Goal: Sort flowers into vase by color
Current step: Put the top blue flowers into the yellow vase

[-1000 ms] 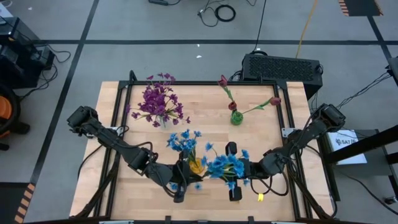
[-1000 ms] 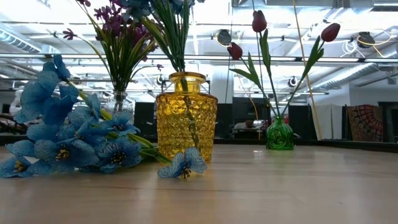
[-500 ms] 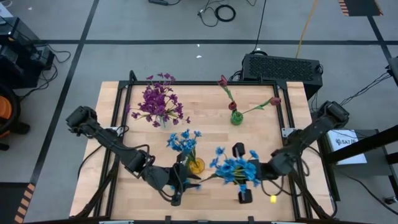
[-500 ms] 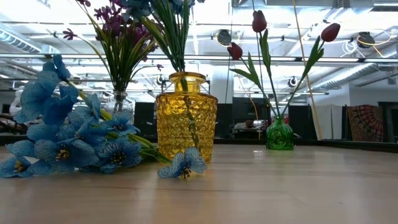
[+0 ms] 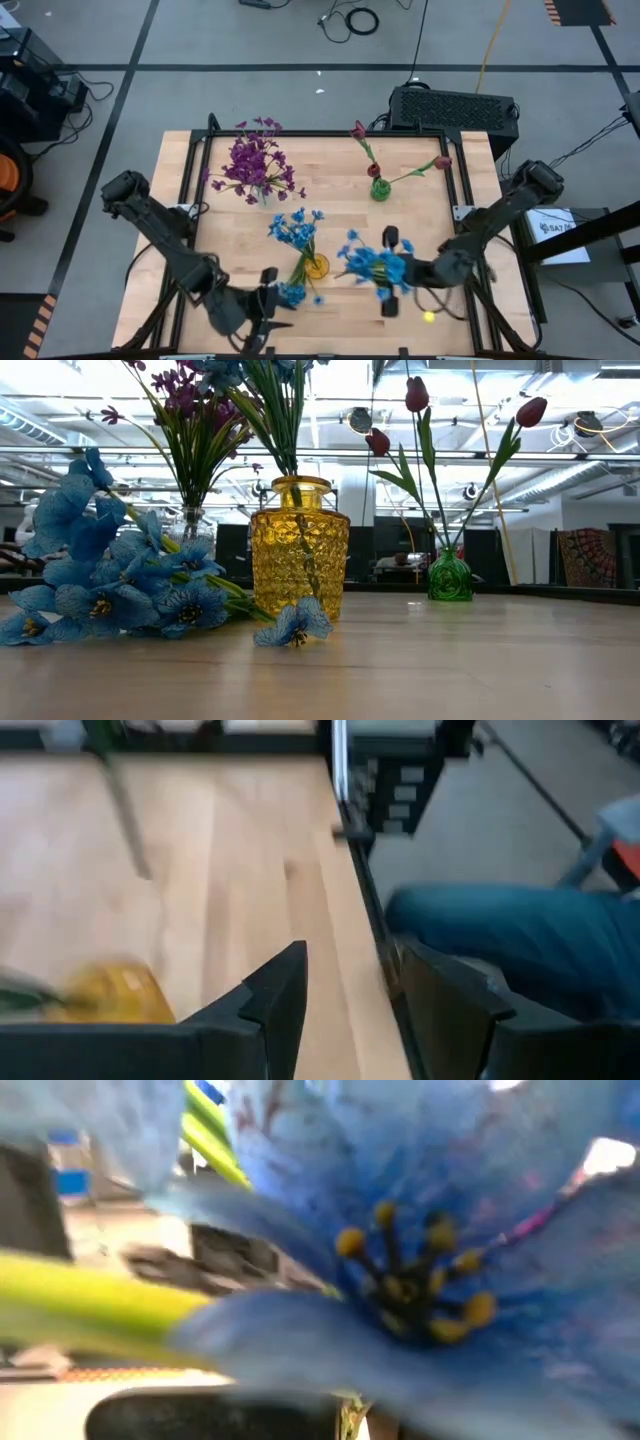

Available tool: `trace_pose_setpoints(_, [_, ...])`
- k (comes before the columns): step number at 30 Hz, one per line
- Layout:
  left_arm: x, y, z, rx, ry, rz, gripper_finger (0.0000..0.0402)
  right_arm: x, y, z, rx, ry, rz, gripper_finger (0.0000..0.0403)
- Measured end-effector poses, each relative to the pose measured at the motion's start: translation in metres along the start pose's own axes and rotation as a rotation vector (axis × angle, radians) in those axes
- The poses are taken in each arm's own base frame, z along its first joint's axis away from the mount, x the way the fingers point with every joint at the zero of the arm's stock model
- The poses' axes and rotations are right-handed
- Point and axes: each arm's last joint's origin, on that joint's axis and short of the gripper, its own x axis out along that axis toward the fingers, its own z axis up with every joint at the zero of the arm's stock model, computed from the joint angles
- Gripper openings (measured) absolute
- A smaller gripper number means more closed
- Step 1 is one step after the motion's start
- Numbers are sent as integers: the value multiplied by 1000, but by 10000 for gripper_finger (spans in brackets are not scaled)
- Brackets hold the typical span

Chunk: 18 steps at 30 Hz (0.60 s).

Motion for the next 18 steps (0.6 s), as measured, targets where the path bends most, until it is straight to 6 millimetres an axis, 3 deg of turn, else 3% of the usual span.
trace_pose_setpoints(3, [3,-15,-24,-13,45,50,168,10,-13,-21,10,9,-52,5])
trace_pose_setpoints(10, [17,-33,-63,80,11,239,168,32,-32,-32,87,-108,-42,6])
trace_pose_setpoints(18, [18,-36,-78,129,14,281,168,38,-39,-41,78,-45,-68,7])
